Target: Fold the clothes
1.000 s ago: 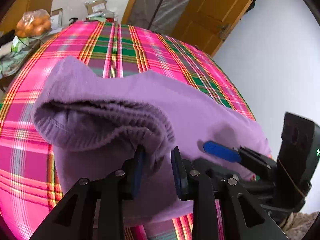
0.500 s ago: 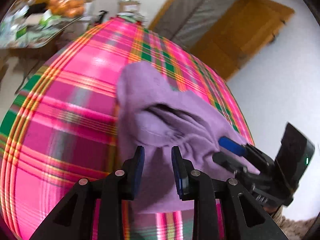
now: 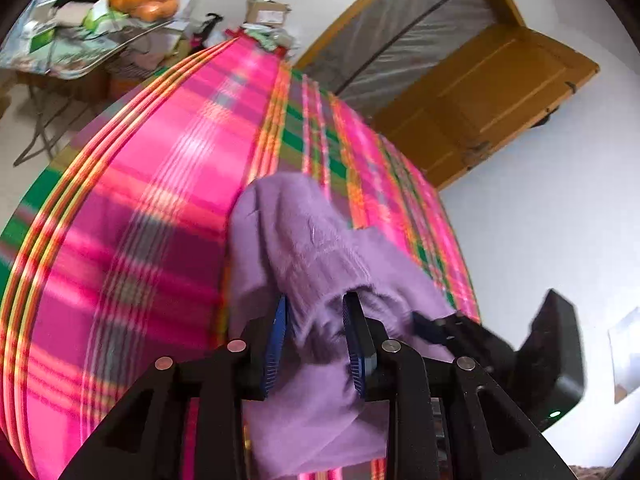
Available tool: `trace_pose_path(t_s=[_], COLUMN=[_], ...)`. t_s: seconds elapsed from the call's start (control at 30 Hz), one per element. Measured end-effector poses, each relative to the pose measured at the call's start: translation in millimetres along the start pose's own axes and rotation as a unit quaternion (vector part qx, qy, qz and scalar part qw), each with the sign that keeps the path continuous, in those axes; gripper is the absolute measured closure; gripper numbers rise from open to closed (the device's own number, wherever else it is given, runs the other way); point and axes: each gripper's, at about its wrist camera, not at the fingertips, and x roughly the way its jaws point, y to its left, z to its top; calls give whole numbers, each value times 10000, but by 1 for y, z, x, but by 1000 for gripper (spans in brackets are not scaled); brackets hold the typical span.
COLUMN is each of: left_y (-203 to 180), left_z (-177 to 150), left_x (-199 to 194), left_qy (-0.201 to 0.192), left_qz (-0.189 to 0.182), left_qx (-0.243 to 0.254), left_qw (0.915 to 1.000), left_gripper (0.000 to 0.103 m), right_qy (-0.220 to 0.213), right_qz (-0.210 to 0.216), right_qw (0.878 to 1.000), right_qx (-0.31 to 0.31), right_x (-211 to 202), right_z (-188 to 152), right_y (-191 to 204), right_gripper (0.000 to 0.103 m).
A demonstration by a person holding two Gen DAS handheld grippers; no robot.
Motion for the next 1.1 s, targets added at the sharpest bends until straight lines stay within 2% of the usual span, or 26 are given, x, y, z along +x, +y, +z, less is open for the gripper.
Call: trace_pose_path(t_s=[0.13,0.23,0.33,0.4,0.47,0.53,0.7,0.73,0.9,0.97,1.1], left_y=[-15,-27,-38,-41,-42,-39,-24,-21,-6,1,11], left_z=[22,39,51,54,57,58,50,48,39,35,28], left_x=[19,36,54,63,70,70,52,46,32,28,19], left_qy=[74,159,288,358,419,431,230,179,49,28,-57], left_qz=[-270,-498,-694,-709,-730,-760,-509,-444,-310,-271,-289], left_qx=[49,46,89,96,60,3,-96,-125,-316,-407,-588], left_qw=[9996,9986,9971,9968,9964,9962,9984,9988,9990,9988,9978], left_gripper=[74,74,74,74,74,74,74,74,74,74,73], right_qy=[40,82,127,89,54,44,115,145,244,180,8], right_qz=[40,338,809,1172,1340,1396,1386,1411,1653,1719,1838], right_qw=[9995,9944,9783,9595,9498,9487,9546,9543,9469,9442,9386], right_qx=[324,997,1903,2560,2828,2837,2635,2630,2747,2803,2919], right_x=[6,8,10,9,8,7,10,13,27,25,15], right_z=[-1,-4,-12,-21,-27,-28,-17,-14,-1,-2,-4], right_y=[-10,-31,-58,-76,-84,-85,-83,-84,-86,-86,-86], right_gripper=[52,56,63,66,70,70,64,61,59,72,80])
